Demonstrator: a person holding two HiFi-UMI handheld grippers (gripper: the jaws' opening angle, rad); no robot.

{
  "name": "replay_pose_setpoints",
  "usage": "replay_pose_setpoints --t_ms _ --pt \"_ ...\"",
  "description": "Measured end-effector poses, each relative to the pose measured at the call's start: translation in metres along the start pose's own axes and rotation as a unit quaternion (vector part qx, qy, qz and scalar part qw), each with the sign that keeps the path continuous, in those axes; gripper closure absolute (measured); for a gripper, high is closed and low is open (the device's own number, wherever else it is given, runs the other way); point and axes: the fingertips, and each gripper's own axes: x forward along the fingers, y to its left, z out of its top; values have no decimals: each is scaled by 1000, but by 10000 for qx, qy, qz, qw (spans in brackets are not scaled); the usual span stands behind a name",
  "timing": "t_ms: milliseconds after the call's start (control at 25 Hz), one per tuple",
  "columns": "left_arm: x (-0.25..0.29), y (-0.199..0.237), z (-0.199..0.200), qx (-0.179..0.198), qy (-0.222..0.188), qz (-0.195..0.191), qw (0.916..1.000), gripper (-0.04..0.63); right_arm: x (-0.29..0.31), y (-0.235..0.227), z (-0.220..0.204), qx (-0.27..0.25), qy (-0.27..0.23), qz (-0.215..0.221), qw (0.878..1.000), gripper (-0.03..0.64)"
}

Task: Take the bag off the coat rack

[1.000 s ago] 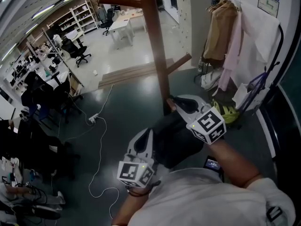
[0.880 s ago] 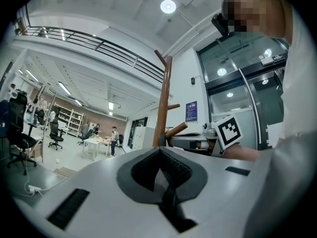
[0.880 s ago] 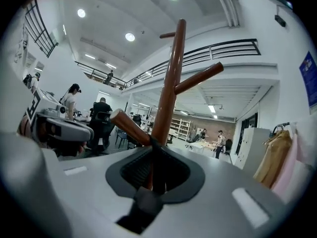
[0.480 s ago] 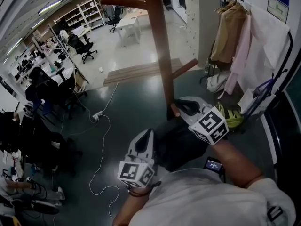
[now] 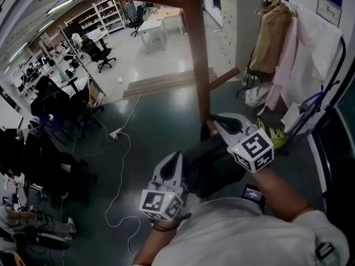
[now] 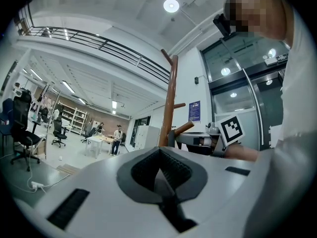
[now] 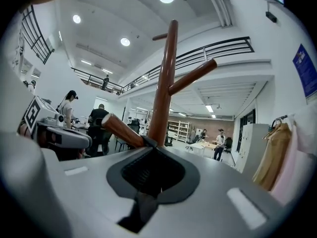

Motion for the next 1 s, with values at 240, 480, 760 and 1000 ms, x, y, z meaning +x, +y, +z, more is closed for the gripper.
replay_pose_setpoints --t_ms 240,480,760,1000 --pt "-22 4 8 -35 -80 16 10000 594 -23 11 18 36 -137 -181 9997 595" --pt "-51 0 16 -66 -166 -115 9998 594 -54 25 39 201 -337 -499 9980 595" --pt "-82 -11 8 -99 -88 -348 9993 594 -82 56 31 617 -531 -758 9938 595" --pt "-106 -24 -4 -167 51 -542 9984 594 -103 88 9 1058 -579 -845 9891 595"
